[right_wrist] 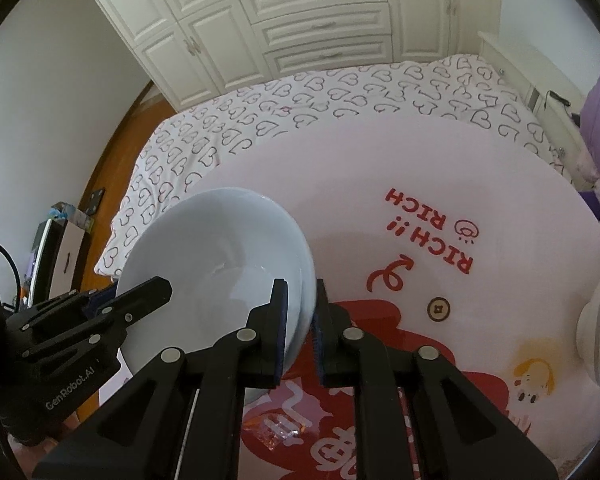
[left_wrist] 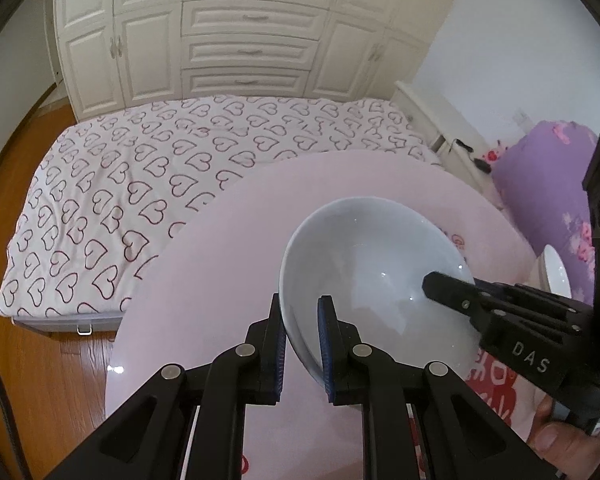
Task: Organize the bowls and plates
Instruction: 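Lift and carry the white bowl across the table with both grippers, then lower the bowl onto the table and open both grippers, then move both grippers toward the rim of another white bowl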
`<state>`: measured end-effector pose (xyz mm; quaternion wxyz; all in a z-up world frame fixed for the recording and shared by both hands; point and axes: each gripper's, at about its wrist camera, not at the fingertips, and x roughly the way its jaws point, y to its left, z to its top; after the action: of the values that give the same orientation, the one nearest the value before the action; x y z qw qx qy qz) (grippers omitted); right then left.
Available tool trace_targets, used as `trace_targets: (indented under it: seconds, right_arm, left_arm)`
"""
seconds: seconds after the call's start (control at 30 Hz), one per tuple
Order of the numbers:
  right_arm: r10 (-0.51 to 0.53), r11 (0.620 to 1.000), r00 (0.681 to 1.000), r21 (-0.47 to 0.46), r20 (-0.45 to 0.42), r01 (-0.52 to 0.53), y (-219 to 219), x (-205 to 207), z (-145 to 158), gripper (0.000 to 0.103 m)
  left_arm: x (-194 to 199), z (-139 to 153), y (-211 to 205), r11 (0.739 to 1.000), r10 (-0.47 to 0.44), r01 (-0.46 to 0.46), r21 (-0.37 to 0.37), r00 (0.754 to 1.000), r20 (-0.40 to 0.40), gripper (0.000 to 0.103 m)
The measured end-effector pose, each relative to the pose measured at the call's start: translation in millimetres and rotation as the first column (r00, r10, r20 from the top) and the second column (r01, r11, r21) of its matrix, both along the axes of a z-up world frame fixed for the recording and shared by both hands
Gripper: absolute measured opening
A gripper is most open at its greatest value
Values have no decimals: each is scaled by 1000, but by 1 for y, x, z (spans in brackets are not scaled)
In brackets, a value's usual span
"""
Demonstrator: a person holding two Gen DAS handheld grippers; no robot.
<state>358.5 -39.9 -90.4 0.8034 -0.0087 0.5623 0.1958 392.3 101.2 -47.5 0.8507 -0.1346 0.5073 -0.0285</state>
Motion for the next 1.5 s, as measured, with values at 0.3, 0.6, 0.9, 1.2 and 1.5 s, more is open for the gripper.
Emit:
trace_targets:
  seconds: [0.3, 0.6, 0.9, 1.2, 1.5]
  right_arm:
    - [-29, 999, 998, -19, 59, 31, -11, -6, 0, 97]
    - [-108, 994, 990, 11, 90, 108, -40, -7, 13, 103]
    - [-146, 989, 976, 32, 161, 143, -58, -19, 42, 103]
    - [-205, 979, 943, 45, 263, 201, -100, -50, 89, 103]
    - [-280, 958, 888, 51, 365, 281, -160, -89, 131, 103]
  left_arm:
    - [-6, -8, 5, 1000, 8, -8, 21, 1000, 1, 49]
    - [-27, 9, 1, 998, 42, -46, 46, 995, 89, 99]
    - [-68, 23, -21, 998, 10, -18, 56, 991, 135, 101]
    - [-93, 50, -40, 999, -41, 35, 39, 982, 184, 102]
    - [-120, 72, -78, 991, -132, 126, 39, 964, 231, 102]
